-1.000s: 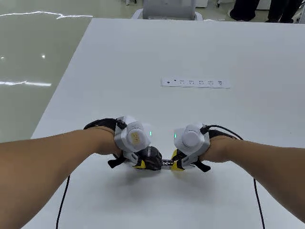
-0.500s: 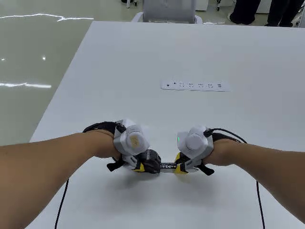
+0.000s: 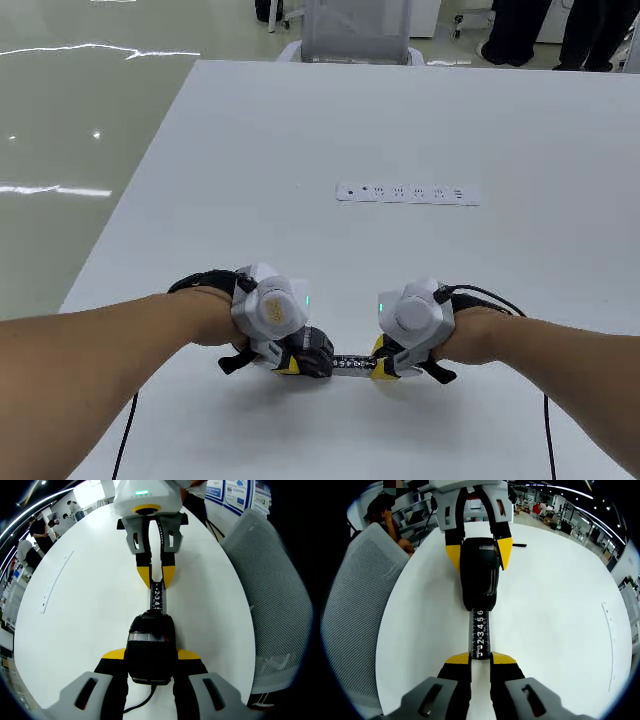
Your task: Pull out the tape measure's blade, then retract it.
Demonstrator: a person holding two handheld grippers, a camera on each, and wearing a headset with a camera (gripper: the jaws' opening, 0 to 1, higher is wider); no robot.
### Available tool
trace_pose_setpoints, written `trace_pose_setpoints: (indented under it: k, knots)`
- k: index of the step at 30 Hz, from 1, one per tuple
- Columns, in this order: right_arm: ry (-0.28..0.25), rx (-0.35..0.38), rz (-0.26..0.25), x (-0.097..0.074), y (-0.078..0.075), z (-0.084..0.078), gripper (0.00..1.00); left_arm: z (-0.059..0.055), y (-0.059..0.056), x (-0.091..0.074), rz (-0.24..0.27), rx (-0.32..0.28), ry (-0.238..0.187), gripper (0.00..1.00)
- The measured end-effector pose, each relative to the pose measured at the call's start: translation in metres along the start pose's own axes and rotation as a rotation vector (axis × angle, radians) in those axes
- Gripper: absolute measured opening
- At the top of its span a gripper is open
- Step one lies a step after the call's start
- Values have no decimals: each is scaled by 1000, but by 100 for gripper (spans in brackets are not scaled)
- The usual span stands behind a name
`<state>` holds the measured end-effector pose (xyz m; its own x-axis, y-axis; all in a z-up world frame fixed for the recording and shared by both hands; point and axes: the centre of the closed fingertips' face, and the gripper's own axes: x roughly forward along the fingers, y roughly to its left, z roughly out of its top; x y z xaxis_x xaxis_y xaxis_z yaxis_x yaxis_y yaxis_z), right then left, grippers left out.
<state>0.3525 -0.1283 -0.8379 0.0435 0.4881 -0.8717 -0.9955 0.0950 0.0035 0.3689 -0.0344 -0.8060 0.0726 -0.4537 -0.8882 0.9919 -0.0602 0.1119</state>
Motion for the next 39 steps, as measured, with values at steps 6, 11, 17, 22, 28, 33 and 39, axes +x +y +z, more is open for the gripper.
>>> trace_pose_setpoints:
  k: [6, 11, 17, 22, 28, 33, 39]
  knots:
    - [10, -1, 6, -1, 0, -2, 12, 0, 0, 0, 0, 0, 3, 30]
    - [11, 0, 5, -2, 0, -4, 12, 0, -1, 0, 7, 3, -2, 30]
    - [-2, 1, -5, -5, 0, -8, 12, -1, 0, 0, 13, -10, -4, 30]
    - [-3, 7, 1, -6, -1, -9, 12, 0, 0, 0, 12, -11, -5, 30]
    - [2, 6, 2, -7, -2, -11, 12, -1, 0, 1, 12, -8, -10, 30]
    - [3, 10, 2, -8, -3, -14, 12, -2, 1, 1, 12, -15, -17, 30]
    - [2, 14, 2, -8, -3, -16, 12, -2, 2, 2, 12, -13, -7, 30]
